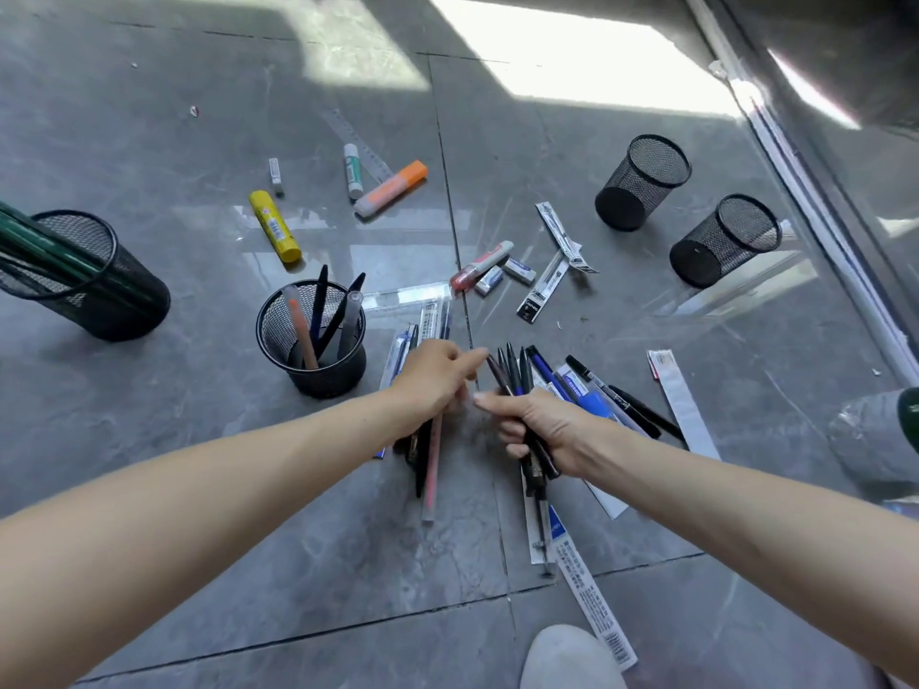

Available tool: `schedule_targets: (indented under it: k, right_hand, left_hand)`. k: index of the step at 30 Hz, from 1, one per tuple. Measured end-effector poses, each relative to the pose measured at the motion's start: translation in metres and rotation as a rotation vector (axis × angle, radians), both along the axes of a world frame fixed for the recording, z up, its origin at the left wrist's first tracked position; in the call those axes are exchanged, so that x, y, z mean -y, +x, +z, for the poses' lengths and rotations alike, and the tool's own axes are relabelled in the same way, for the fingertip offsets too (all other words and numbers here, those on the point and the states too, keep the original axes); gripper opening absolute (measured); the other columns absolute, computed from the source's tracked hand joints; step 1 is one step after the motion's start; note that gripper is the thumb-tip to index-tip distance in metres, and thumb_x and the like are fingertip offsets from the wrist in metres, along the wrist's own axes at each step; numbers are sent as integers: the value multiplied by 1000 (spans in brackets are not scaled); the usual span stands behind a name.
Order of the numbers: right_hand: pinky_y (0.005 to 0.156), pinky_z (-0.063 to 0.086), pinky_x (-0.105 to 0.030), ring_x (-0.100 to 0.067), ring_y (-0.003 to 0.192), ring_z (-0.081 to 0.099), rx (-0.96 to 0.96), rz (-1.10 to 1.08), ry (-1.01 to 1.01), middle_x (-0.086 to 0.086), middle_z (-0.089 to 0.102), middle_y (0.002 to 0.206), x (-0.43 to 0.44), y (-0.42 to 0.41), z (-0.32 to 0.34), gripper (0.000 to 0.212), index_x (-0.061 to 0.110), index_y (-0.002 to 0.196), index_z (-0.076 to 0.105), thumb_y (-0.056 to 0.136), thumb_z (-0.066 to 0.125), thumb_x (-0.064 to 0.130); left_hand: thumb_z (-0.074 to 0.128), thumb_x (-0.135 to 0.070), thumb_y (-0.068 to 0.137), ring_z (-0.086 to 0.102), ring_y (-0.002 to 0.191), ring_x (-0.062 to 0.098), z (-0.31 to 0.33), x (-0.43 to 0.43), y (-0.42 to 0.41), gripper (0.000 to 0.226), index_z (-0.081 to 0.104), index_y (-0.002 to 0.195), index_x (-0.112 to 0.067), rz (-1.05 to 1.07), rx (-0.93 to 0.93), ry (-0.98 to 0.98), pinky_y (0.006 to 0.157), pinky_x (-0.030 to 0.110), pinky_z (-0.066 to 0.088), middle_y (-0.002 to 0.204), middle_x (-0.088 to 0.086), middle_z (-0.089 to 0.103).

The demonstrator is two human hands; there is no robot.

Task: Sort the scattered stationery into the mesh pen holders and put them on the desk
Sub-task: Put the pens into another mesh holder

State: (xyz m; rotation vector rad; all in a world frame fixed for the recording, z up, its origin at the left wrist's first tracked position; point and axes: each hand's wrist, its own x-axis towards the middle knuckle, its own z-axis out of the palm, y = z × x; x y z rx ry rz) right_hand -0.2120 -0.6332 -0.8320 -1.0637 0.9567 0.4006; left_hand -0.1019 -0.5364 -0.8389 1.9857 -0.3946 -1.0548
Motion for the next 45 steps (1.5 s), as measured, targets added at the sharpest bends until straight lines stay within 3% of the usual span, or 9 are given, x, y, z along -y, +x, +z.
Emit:
schedule_targets:
  k: [3, 8, 15, 20, 24, 27, 31, 36, 45]
  right_hand:
    - [39, 36, -17, -9, 40, 42, 17, -13, -43, 0, 48, 46, 7, -1, -3, 14, 10, 83, 61, 91, 60, 22]
    - [41, 37, -19, -8, 37, 42, -3, -35, -57, -1, 53, 49, 13, 0, -3, 16, 9, 85, 62, 90, 61, 25]
    - [38, 33, -17, -8, 35, 35, 1, -230, -44, -2, 46, 49, 19, 6, -10, 24, 11, 81, 61, 84, 66, 34]
    - [43, 42, -20, -11, 41, 47, 49, -260, -11, -5, 55, 54, 20, 14, -6, 33, 10, 88, 59, 84, 62, 43]
    - [49, 44, -24, -14, 46, 52, 69, -268, 36, -3, 58, 53, 12, 20, -1, 37, 11, 82, 60, 80, 62, 48]
    - [57, 50, -28, -18, 51, 57, 54, -228, 40, -6, 62, 63, 6, 20, -1, 42, 11, 86, 61, 68, 69, 47]
    - [57, 52, -27, -16, 50, 60, 28, -198, 52, -5, 63, 60, 4, 15, 1, 19, 7, 73, 64, 84, 67, 23]
    - [48, 46, -24, -15, 40, 52, -14, -259, -10, -10, 58, 54, 0, 14, -1, 17, 4, 71, 52, 88, 54, 5]
    - [35, 28, -15, -8, 31, 35, -94, -21, -224, -5, 48, 51, -7, 17, -5, 16, 8, 75, 55, 81, 68, 0]
  left_hand:
    - [52, -32, 94, 58, 92, 31, -5, 4, 9, 23, 52, 97, -9, -172, 510, 289, 73, 35, 41, 94, 11, 62]
    - [49, -13, 93, 59, 104, 35, -7, 10, 5, 22, 50, 113, -4, -331, 700, 484, 76, 37, 44, 112, 16, 62]
    - [52, -21, 83, 61, 72, 30, 2, 17, 6, 26, 49, 60, -7, -206, 346, 295, 61, 30, 43, 70, 15, 61]
    - [44, -17, 91, 36, 40, 17, 12, -4, -13, 22, 42, 70, -12, -95, -134, 40, 40, 19, 28, 56, 9, 46]
    - [47, -22, 95, 37, 38, 13, 14, -14, -22, 24, 47, 73, -12, -130, -240, -6, 37, 15, 26, 55, 6, 49]
    - [53, -22, 94, 37, 33, 9, 14, -18, -24, 17, 51, 82, -10, -189, -206, -60, 35, 14, 26, 51, 3, 48]
    - [54, -29, 94, 42, 39, 9, 13, -23, -16, 23, 54, 76, -15, -245, -102, -94, 40, 18, 32, 56, 2, 51]
    - [48, -24, 92, 58, 89, 30, 3, -40, 4, 11, 52, 94, -14, -241, 541, 324, 70, 34, 42, 92, 7, 61]
    - [46, -10, 88, 57, 98, 37, -7, -46, -8, 34, 44, 121, -19, -510, 562, 324, 72, 37, 42, 107, 14, 61]
